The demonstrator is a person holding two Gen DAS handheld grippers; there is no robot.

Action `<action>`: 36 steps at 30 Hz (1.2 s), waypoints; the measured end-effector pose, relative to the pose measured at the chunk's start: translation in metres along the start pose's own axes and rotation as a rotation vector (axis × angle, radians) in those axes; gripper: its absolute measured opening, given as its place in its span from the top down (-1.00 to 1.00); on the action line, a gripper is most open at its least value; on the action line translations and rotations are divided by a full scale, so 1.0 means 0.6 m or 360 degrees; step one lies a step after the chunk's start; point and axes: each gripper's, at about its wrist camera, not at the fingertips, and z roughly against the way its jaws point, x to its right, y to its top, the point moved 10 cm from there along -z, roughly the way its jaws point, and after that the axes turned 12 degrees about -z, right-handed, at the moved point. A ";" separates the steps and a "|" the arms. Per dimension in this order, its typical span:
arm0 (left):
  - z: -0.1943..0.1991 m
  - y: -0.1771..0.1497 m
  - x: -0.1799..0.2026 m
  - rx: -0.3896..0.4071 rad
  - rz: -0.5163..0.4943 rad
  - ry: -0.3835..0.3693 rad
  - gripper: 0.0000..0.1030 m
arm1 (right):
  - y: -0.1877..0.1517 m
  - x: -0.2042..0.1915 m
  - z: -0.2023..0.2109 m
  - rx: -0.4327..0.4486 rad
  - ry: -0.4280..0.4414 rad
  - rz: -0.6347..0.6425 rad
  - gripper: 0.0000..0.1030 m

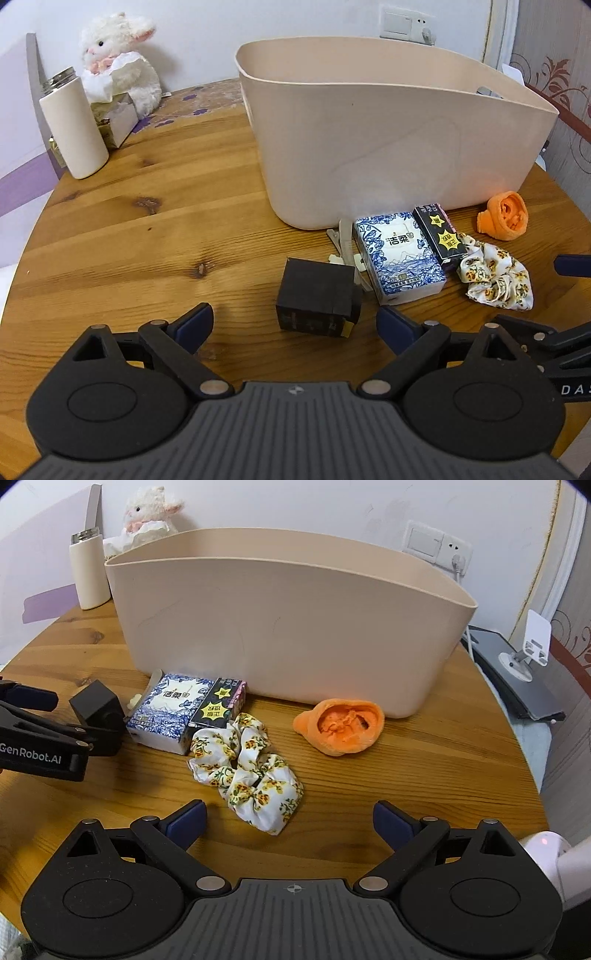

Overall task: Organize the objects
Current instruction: 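Grasp the black adapter with the left tool while the right grasps the scrunchie, then lift both items over the basket rim and release them inside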

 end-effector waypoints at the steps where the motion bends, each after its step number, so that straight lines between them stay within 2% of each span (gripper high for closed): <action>1: -0.002 0.000 0.000 0.0005 -0.0006 -0.0006 -0.84 | 0.000 -0.001 -0.002 0.0000 0.0002 0.0000 -0.90; 5: -0.007 0.000 0.002 0.0009 -0.0011 -0.0047 -0.52 | 0.005 -0.007 -0.008 0.0023 0.0038 -0.0004 -0.80; 6: -0.008 0.000 0.003 0.0016 -0.0006 -0.0067 -0.47 | 0.006 -0.009 -0.008 0.0032 0.0047 -0.0008 -0.71; 8: -0.006 0.002 0.004 0.0026 0.0003 -0.0098 -0.19 | 0.009 -0.012 -0.008 0.0047 0.0076 -0.0022 -0.54; 10: -0.004 0.005 0.006 0.0034 -0.0008 -0.0111 0.08 | 0.011 -0.015 -0.006 0.0049 0.0117 -0.0040 -0.17; 11: -0.003 0.005 0.007 0.0031 -0.0014 -0.0112 0.07 | 0.011 -0.018 -0.004 0.0049 0.0139 -0.0042 -0.06; 12: -0.003 0.005 0.008 0.0027 -0.0019 -0.0111 0.08 | 0.012 -0.020 -0.001 0.0055 0.0139 -0.0034 0.19; 13: -0.002 0.004 0.008 0.0029 -0.0025 -0.0111 0.08 | 0.013 -0.022 0.001 0.0057 0.0137 -0.0021 0.36; 15: 0.000 0.002 0.009 0.0029 -0.0030 -0.0111 0.08 | 0.011 -0.024 0.005 0.0061 0.0127 0.0008 0.52; 18: 0.003 -0.002 0.011 0.0026 -0.0026 -0.0121 0.08 | 0.008 -0.020 0.008 0.0068 0.0116 0.0015 0.62; 26: 0.037 -0.001 0.016 0.0072 -0.0032 -0.0138 0.08 | 0.013 -0.005 0.054 0.0163 0.0120 -0.0022 0.66; 36: 0.122 0.051 0.011 0.0261 -0.0051 -0.0124 0.08 | 0.066 0.014 0.132 0.0392 0.0136 -0.0060 0.66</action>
